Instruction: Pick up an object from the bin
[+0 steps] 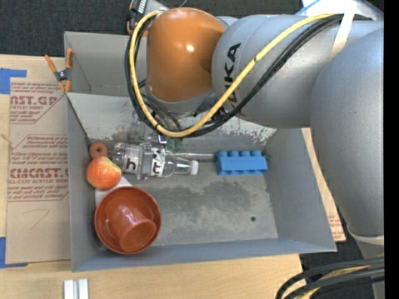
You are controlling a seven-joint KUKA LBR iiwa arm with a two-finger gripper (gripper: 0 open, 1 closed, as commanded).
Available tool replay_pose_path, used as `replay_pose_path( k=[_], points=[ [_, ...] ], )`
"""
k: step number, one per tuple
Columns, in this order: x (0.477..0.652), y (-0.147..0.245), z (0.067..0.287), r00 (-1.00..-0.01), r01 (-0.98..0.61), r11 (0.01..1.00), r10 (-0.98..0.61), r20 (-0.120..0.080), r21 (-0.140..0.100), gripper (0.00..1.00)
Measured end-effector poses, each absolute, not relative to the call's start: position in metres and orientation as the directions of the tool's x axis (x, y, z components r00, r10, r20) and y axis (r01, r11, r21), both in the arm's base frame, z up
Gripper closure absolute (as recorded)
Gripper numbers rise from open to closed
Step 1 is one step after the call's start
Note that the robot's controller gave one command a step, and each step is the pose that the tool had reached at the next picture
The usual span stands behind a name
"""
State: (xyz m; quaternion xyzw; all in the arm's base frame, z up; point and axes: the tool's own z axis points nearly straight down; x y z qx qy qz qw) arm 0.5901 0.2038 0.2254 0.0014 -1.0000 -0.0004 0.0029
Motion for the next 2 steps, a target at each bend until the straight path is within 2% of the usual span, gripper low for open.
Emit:
replay_pose_path(
  k=[1, 2],
  points=[
    [0.592, 0.203, 0.23, -1.0, -0.001, 1.0, -0.001, -0.002, 0.002, 0.0],
    [0.593, 0.121, 0.092, -1.0, -0.009, 1.0, -0.009, -0.018, 0.009, 0.0]
  ],
)
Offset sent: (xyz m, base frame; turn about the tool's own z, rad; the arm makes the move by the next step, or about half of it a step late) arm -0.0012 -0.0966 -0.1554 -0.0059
